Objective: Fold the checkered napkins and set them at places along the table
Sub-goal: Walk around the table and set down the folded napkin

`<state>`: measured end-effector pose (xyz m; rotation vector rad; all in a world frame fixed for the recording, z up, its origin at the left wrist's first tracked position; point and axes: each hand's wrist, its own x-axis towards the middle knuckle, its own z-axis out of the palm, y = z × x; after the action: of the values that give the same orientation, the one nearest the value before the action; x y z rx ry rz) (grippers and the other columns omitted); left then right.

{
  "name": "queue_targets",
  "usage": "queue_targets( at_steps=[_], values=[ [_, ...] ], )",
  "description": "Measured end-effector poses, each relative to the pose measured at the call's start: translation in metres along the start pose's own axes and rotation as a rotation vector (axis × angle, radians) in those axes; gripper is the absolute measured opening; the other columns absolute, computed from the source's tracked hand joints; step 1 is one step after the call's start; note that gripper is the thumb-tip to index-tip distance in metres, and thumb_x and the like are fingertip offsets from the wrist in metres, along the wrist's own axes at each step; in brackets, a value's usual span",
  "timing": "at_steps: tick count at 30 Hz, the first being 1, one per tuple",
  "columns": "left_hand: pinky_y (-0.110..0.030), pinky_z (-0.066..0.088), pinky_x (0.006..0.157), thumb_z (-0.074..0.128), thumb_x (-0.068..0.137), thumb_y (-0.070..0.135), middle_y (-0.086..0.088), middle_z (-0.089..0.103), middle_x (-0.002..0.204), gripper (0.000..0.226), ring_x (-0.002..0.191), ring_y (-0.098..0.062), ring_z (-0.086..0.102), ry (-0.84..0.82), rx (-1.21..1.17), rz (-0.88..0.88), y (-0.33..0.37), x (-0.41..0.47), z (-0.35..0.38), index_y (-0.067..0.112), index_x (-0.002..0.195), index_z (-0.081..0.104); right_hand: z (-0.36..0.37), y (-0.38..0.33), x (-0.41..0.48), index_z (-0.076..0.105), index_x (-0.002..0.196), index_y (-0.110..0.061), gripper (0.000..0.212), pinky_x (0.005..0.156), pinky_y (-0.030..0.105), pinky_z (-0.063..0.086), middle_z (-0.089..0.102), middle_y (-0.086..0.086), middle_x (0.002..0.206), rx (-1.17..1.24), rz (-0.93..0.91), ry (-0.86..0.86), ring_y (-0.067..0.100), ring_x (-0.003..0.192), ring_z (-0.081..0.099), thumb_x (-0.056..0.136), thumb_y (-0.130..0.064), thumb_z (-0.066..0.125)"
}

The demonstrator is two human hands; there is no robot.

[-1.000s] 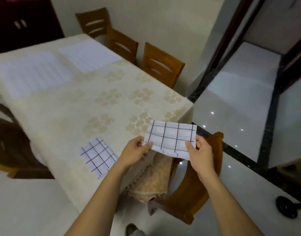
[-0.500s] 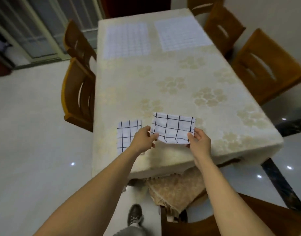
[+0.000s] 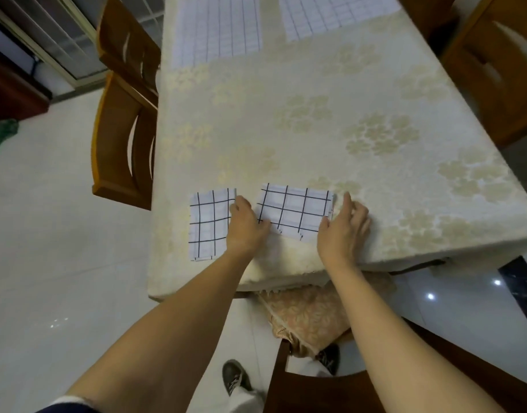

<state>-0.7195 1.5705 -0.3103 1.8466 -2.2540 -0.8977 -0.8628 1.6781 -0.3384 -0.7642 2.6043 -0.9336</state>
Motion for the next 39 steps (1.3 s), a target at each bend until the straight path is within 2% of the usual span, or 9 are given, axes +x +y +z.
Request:
queue_targets(
  at_steps=[3,8,13,21,25,28,32,35,39],
  values=[
    [-0.039,0.048,0.083,0.069,0.090,0.025,-0.009,0.052,0.122,0.046,0.103,-0.028,0.054,0.202,0.293,0.338,0.015,0.000,0.005,0.010,0.129,0.051,0.002,-0.024,0.003,0.033,0.154,-0.009,0.063,0.115,0.045,0.032,0.036,0.012,0.155,-0.061,-0.258,0.010,0.032,0.142,0.035,0.097,-0.013,0.059],
    [-0.049,0.029,0.121,0.036,0.102,0.031,-0.022,0.040,0.156,0.061,0.146,-0.037,0.035,-0.121,0.417,0.684,0.015,0.033,0.036,-0.004,0.152,0.036,0.033,-0.030,0.019,0.002,0.161,-0.010,0.060,0.127,0.040,-0.001,0.000,0.006,0.170,-0.317,-0.442,-0.383,0.021,0.156,-0.006,0.108,-0.025,0.025],
    [-0.038,-0.005,0.127,0.028,0.111,0.034,-0.004,-0.002,0.170,0.059,0.157,-0.023,-0.009,-0.213,0.327,0.507,0.002,0.036,0.052,0.015,0.162,0.008,0.032,0.004,0.028,0.000,0.161,-0.011,0.067,0.126,0.045,-0.003,-0.005,0.005,0.169,-0.547,-0.472,-0.336,0.023,0.156,-0.009,0.105,-0.047,0.006],
    [-0.045,-0.005,0.127,0.033,0.100,0.064,-0.011,-0.022,0.167,0.090,0.154,-0.030,-0.019,-0.252,0.483,0.300,0.015,0.032,0.037,0.016,0.161,-0.013,0.018,0.009,0.027,-0.016,0.158,-0.015,0.077,0.124,0.050,-0.009,-0.021,0.003,0.166,-0.605,-0.306,-0.376,0.026,0.153,-0.021,0.100,-0.062,0.003],
    [-0.047,-0.008,0.126,0.023,0.098,0.073,-0.014,-0.014,0.168,0.093,0.155,-0.033,-0.017,-0.247,0.626,0.250,0.020,0.029,0.003,0.013,0.161,-0.008,-0.001,-0.002,0.016,-0.022,0.156,-0.012,0.082,0.124,0.050,-0.010,-0.028,0.007,0.164,-0.563,-0.149,-0.468,0.029,0.151,-0.026,0.100,-0.065,0.005],
    [-0.046,-0.003,0.127,0.031,0.103,0.061,-0.008,0.017,0.169,0.073,0.157,-0.028,-0.001,-0.139,0.401,0.314,0.022,0.013,-0.045,0.017,0.159,0.023,-0.020,-0.040,-0.004,-0.006,0.160,-0.011,0.080,0.126,0.046,-0.005,-0.015,0.008,0.168,-0.349,-0.079,-0.482,0.028,0.154,-0.017,0.103,-0.062,0.016],
    [-0.044,0.033,0.117,0.053,0.100,0.050,0.004,0.063,0.133,0.041,0.130,-0.021,0.053,0.168,0.196,0.449,-0.020,-0.039,-0.139,0.024,0.130,0.062,-0.043,-0.132,-0.058,0.040,0.152,-0.014,0.058,0.117,0.040,0.033,0.033,0.004,0.160,-0.038,-0.206,-0.358,0.025,0.144,0.036,0.105,-0.048,0.039],
    [-0.040,0.051,0.096,0.057,0.097,0.049,0.006,0.072,0.114,0.033,0.103,-0.019,0.066,0.313,0.214,0.391,-0.080,-0.079,-0.215,0.027,0.119,0.068,-0.049,-0.202,-0.123,0.054,0.142,-0.017,0.047,0.106,0.035,0.043,0.052,0.000,0.145,0.027,-0.367,-0.302,0.022,0.128,0.052,0.106,-0.044,0.040],
    [-0.036,0.056,0.079,0.055,0.097,0.050,0.014,0.071,0.108,0.028,0.096,-0.013,0.067,0.246,0.198,0.371,-0.174,-0.117,-0.311,0.033,0.117,0.064,-0.028,-0.271,-0.209,0.070,0.116,-0.020,0.029,0.089,0.037,0.051,0.068,-0.004,0.117,0.059,-0.550,-0.161,0.018,0.105,0.063,0.105,-0.034,0.047]
  ],
)
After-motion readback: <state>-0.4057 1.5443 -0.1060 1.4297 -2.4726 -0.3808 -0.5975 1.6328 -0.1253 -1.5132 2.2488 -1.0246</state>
